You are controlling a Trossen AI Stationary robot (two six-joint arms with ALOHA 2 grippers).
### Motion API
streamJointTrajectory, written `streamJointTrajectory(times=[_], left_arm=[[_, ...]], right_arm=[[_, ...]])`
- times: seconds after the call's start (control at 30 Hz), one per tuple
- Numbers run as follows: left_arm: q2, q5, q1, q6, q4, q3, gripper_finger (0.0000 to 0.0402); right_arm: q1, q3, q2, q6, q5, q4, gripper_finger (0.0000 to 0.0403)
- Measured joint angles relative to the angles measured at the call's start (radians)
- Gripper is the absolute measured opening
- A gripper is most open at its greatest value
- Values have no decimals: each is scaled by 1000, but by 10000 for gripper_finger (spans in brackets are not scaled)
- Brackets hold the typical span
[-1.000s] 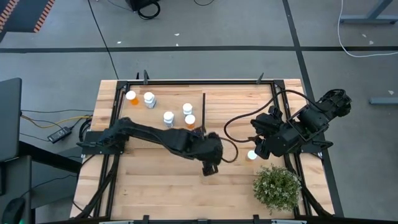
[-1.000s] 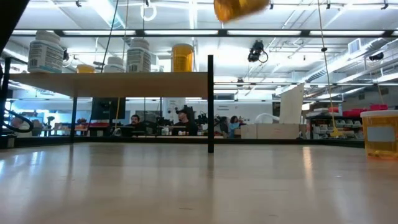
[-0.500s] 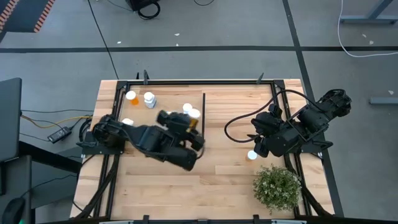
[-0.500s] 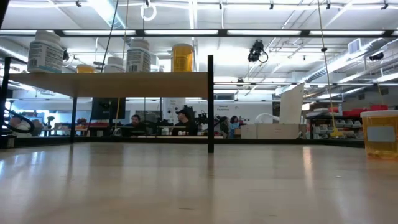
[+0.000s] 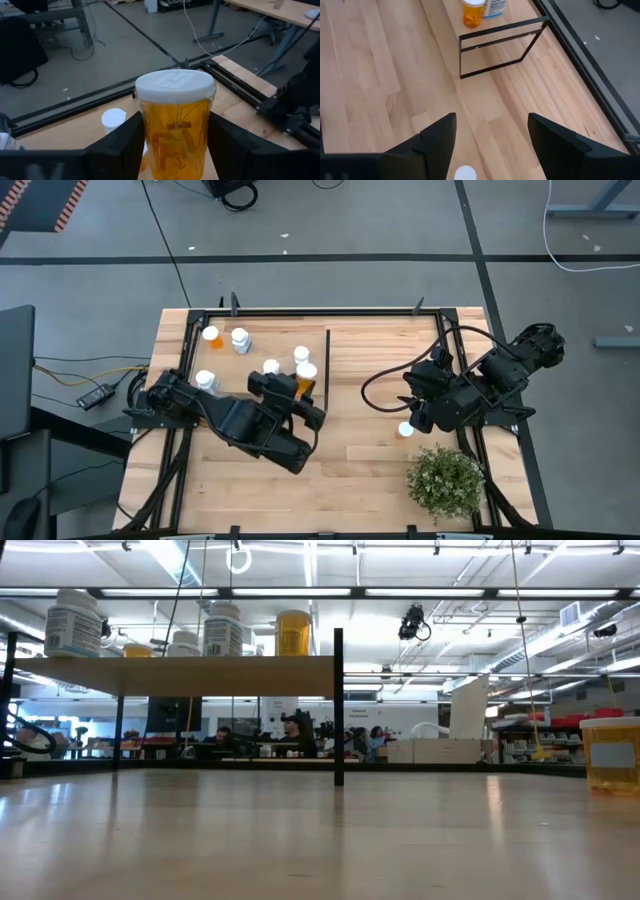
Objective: Pick and place medicine bottles onto shelf by color
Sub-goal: Put the orange pill bottle on the shelf
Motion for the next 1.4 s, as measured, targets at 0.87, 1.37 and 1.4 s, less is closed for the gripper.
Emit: streamJointTrajectory(times=[0.87,1.37,1.4], left_arm=[[-401,-3,-72,-210,1,-562,188],[-465,96,-115,-616,0,-962,190],[-465,99,-111,-615,0,-972,193]], right_arm=[[0,0,0,-42,15,0,253],[-1,0,0,-22,30,0,253],[-1,0,0,-21,30,0,253]])
